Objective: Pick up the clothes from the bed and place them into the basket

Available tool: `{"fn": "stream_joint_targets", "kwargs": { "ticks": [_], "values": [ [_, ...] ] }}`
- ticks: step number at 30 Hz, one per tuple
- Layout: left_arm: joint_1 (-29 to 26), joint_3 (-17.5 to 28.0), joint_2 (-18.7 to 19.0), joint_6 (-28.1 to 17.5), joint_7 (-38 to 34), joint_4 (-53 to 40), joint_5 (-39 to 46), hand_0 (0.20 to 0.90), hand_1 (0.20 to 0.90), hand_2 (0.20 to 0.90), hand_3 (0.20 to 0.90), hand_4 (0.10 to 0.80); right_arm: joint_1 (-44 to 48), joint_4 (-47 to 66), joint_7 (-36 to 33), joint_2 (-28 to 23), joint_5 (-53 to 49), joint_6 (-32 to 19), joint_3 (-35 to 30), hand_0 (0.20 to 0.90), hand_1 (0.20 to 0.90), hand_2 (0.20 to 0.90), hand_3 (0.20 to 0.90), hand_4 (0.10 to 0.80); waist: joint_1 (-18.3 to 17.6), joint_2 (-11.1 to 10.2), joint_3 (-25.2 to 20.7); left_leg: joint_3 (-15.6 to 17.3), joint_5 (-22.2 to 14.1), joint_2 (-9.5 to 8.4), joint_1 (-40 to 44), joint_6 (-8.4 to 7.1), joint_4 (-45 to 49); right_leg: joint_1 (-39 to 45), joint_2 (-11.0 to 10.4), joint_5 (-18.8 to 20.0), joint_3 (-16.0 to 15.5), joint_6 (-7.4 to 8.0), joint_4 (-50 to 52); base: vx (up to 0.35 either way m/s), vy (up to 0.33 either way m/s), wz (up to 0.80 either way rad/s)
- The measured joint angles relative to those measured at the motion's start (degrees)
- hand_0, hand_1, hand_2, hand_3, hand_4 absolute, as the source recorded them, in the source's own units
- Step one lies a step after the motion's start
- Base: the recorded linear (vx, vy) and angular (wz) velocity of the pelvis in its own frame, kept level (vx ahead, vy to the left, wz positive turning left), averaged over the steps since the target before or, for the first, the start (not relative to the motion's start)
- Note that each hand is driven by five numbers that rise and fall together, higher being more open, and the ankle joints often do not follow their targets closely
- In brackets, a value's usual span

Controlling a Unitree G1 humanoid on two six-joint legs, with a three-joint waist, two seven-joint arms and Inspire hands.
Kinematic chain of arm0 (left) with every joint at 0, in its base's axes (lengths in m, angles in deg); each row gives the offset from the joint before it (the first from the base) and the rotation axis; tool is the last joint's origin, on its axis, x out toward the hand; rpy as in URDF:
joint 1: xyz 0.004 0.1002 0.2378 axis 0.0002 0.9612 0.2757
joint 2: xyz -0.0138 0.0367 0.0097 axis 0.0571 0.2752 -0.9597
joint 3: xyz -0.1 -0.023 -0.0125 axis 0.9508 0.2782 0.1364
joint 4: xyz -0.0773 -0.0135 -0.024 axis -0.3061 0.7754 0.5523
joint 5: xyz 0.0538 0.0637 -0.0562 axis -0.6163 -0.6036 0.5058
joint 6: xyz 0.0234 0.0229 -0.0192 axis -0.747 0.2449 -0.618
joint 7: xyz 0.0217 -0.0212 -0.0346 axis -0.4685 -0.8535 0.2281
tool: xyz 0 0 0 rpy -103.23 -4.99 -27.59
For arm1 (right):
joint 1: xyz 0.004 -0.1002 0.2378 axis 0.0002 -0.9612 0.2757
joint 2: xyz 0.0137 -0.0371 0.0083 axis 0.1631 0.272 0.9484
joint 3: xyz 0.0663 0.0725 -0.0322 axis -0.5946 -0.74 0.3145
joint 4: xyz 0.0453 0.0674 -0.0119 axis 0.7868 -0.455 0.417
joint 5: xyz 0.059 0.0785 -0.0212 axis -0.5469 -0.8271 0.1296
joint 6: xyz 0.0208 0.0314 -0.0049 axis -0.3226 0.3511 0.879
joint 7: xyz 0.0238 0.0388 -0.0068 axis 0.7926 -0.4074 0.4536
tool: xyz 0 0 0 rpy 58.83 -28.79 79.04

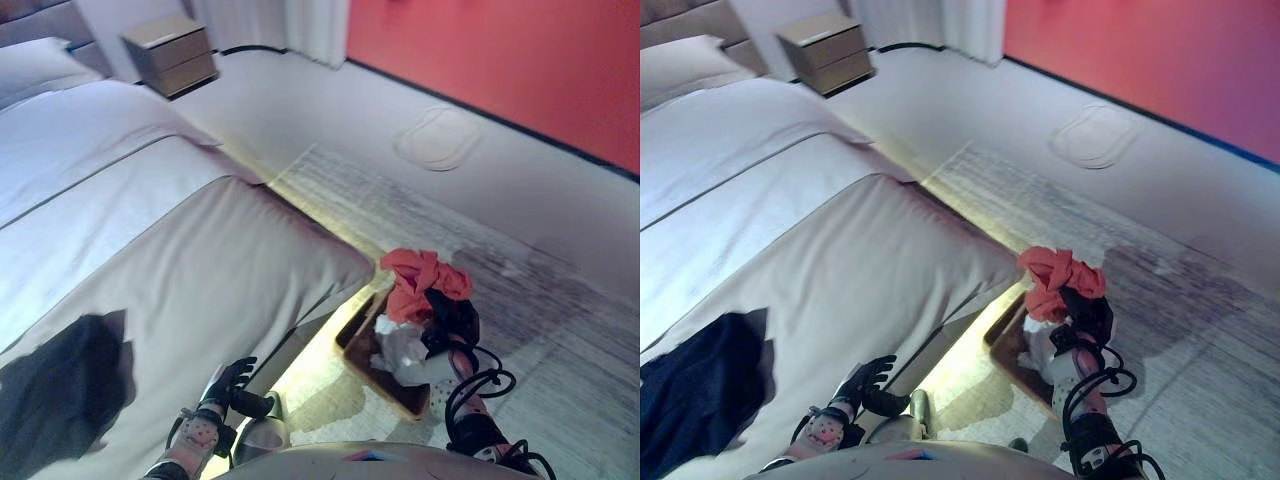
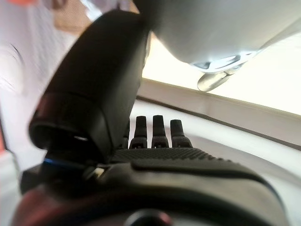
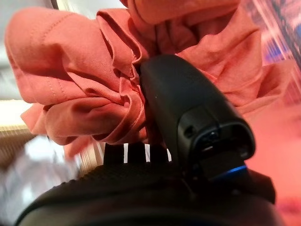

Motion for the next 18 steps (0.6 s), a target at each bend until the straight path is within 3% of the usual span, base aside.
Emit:
{"fn": "stream_joint_targets", "kwargs": {
  "ticks": [3,4,5,6,8,10,18],
  "values": [
    [-1.1,0.8,0.3,-1.3,-0.1,0.2,0.0,0.9,0.9,0.9,0.9,0.8,0.3,-4.6,0.5,-0.3,-0.1,0.5,-1.0,0.3,0.3,0.3,0.2,0.1,-1.8,-2.3,0.9,-1.1,0.6,-0.82,-0.1,-0.52,0.8,-0.7,-0.4,-0.4,0.8,0.94,-0.2,0.023,0.01,-0.19],
    [-1.5,1.0,0.2,-1.5,-0.1,0.3,0.0,0.9,0.9,0.9,0.9,0.8,0.3,-5.8,0.5,-0.4,-0.1,1.0,-1.8,0.3,0.3,0.3,0.2,0.1,-1.6,-2.8,1.2,-3.3,0.6,-1.38,0.1,-0.42,1.4,-0.7,-0.6,-0.3,1.7,0.84,-0.3,0.06,0.06,-0.42],
    [-1.6,1.2,0.1,-2.3,-0.2,1.2,0.0,0.9,0.9,0.9,0.9,0.8,0.6,-7.7,0.3,-0.5,-0.1,1.2,-2.1,0.3,0.3,0.3,0.2,0.1,-0.3,-2.7,1.5,-10.0,0.2,-2.2,0.3,0.14,2.5,-0.7,-1.4,-0.3,3.9,0.77,-0.3,0.048,0.076,-0.89],
    [-0.4,2.3,-0.5,-2.9,-0.6,0.9,0.0,0.9,0.9,0.9,0.9,0.8,1.7,-9.4,0.5,-1.4,-0.1,1.6,-1.4,0.3,0.3,0.3,0.2,0.1,1.1,-1.8,1.9,-12.7,-0.6,-2.23,1.3,-0.87,3.6,-0.5,-1.7,0.2,6.3,0.65,0.0,0.064,0.072,-1.06],
    [0.9,2.3,-1.3,-3.6,-0.6,1.0,-0.1,0.9,0.9,0.9,0.9,0.8,2.1,-9.6,0.6,-2.8,-0.1,2.1,-1.4,0.3,0.3,0.3,0.2,0.1,0.9,1.8,2.3,-12.6,-3.1,-2.06,2.6,-1.6,3.0,-0.2,-1.6,0.8,7.6,1.46,0.0,0.081,0.05,-0.53],
    [1.0,2.3,-1.1,-3.5,-0.6,1.1,-0.1,0.9,0.9,0.9,0.9,0.8,2.4,-11.4,0.8,-3.3,-0.1,3.0,-1.4,0.3,0.3,0.3,0.2,0.1,1.5,3.4,2.7,-12.6,-3.0,-2.49,3.6,-1.56,0.3,-0.3,-1.9,1.3,7.3,2.21,0.0,0.11,0.034,0.07],
    [2.2,2.8,-0.2,-3.6,-0.9,1.3,-0.4,0.9,0.9,0.9,0.9,0.8,3.8,-14.2,1.6,-1.7,1.1,3.9,-1.7,0.3,0.3,0.3,0.2,0.1,3.0,3.6,2.6,-13.9,-1.5,-3.7,5.5,-1.23,-3.2,0.7,-3.6,0.9,5.3,2.7,-0.3,0.075,0.017,0.13]
  ]
}}
